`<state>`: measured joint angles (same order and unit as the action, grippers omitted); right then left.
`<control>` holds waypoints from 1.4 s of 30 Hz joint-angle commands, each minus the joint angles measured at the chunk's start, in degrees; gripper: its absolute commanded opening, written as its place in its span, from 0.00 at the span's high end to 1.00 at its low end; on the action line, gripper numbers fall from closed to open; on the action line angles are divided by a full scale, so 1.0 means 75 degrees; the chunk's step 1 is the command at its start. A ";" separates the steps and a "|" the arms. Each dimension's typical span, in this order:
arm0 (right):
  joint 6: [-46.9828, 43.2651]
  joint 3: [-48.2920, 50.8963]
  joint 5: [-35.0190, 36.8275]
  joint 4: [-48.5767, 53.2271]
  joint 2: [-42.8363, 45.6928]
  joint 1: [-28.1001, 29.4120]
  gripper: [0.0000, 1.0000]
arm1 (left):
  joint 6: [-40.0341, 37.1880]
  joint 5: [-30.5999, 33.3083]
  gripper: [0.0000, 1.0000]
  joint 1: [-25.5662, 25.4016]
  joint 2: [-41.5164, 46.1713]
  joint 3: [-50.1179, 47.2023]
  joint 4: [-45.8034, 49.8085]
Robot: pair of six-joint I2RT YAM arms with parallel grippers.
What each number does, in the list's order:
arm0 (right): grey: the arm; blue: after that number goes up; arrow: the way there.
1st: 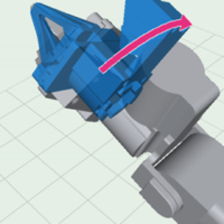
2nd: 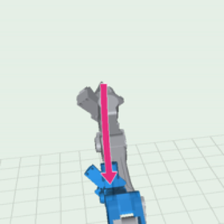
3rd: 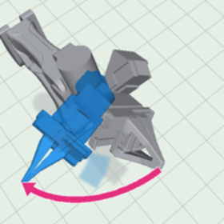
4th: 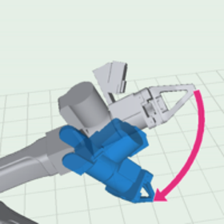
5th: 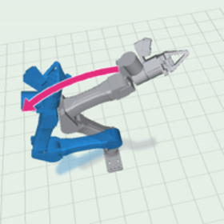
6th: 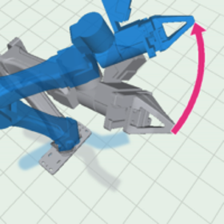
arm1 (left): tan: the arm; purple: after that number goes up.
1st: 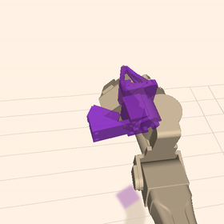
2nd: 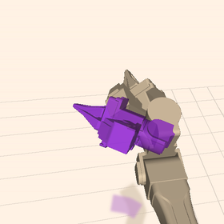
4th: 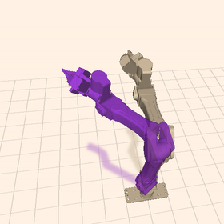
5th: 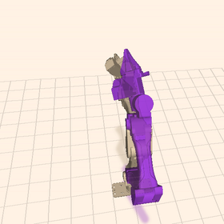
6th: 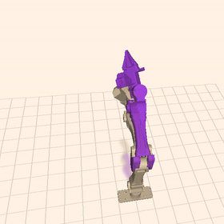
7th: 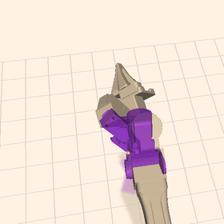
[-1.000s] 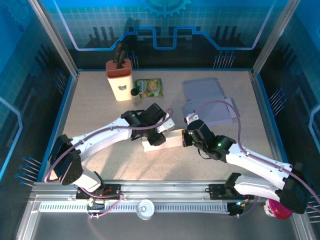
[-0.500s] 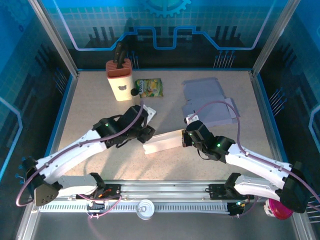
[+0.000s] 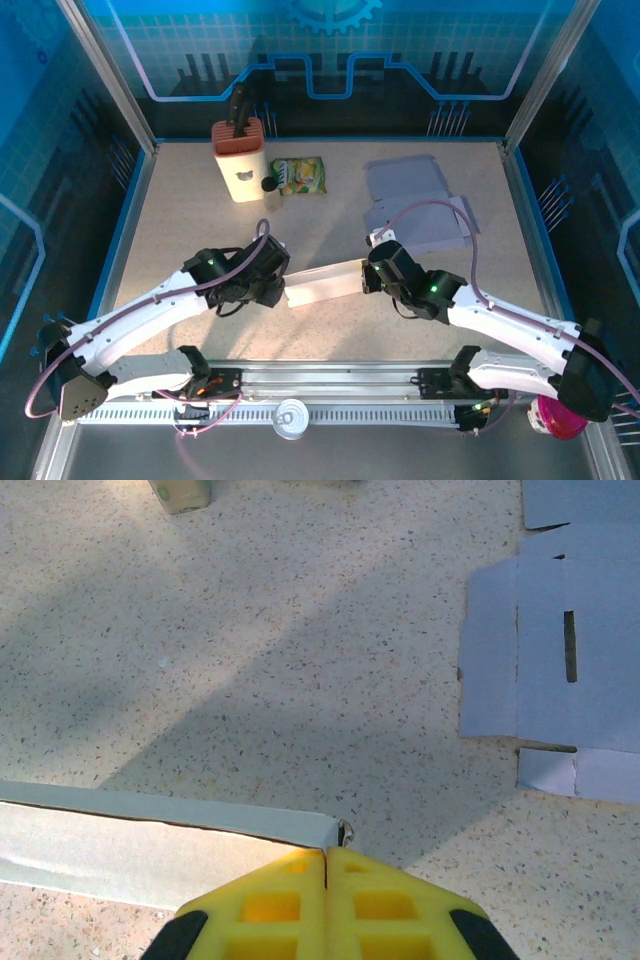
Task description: Fold the paper box
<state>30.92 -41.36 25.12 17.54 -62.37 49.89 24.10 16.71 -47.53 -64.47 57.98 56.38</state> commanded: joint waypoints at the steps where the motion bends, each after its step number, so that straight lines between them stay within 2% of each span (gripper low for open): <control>1: 0.0120 -0.0127 0.0126 0.0414 0.0025 0.0108 1.00 | 0.0053 -0.0048 0.60 -0.0027 0.0095 0.0042 -0.0196; 17: 0.0144 -0.0121 0.0106 0.0486 0.0054 0.0100 1.00 | -0.0247 -0.0258 0.69 0.0043 -0.0332 -0.0078 -0.1104; 42: 0.0177 -0.0139 0.0071 0.0488 0.0030 0.0093 1.00 | -0.0179 -0.0007 0.89 0.0047 -0.0428 -0.0265 -0.1195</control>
<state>31.35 -41.69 25.10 18.57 -62.26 49.89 22.55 16.10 -47.42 -67.77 56.66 47.48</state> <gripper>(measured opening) 0.041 0.116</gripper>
